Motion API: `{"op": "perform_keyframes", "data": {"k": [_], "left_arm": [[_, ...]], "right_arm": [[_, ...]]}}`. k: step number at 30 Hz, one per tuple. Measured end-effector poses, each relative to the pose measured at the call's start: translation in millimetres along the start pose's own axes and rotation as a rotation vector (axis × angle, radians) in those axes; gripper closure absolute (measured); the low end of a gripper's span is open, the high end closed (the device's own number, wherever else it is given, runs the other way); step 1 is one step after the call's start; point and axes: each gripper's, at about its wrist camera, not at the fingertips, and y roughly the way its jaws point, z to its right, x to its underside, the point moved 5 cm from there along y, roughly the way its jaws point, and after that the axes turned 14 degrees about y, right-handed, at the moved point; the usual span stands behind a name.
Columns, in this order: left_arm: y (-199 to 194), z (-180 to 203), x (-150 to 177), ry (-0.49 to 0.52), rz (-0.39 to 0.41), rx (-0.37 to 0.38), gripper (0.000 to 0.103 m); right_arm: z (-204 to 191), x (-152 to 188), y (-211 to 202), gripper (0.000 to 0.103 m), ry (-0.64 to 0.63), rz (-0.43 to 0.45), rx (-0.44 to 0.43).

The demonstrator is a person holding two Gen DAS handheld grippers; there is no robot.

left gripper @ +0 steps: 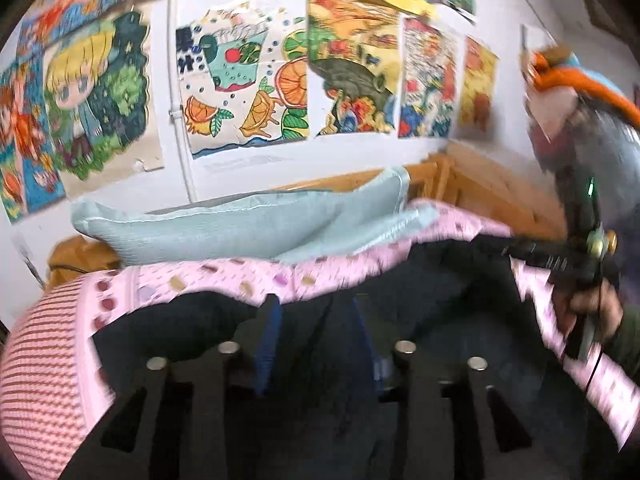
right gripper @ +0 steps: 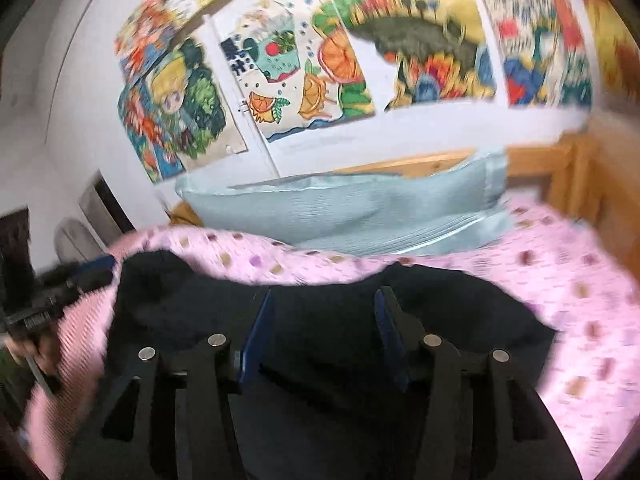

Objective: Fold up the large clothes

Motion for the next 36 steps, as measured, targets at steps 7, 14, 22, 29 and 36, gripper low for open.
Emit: {"op": "perform_keyframes", "data": {"k": [7,14,22,29,36], "left_arm": [[80.5,19.7,18.8,-0.015,-0.206,0.250,0.083],[103.6,51.0,63.9,0.202,-0.430,0.278,0.094],[161.1,50.4,82.9,0.187,-0.543,0.201,0.095],[180.0,51.9,99.0,0.167,-0.474,0.127,0.096],[134.0,55.7,92.5,0.150,-0.251,0.093,0.096]], "right_arm": [[-10.8,34.4,61.5,0.079,0.007,-0.228,-0.096],[-17.7,81.3,86.2,0.082,-0.243,-0.460,0.006],[-7.2,97.6,143.1,0.083,-0.225,-0.503,0.071],[0.1,115.2,162.2,0.090,-0.221,-0.400,0.083],[-14.4,117.7,120.9,0.087,-0.224,-0.234,-0.008]]}}
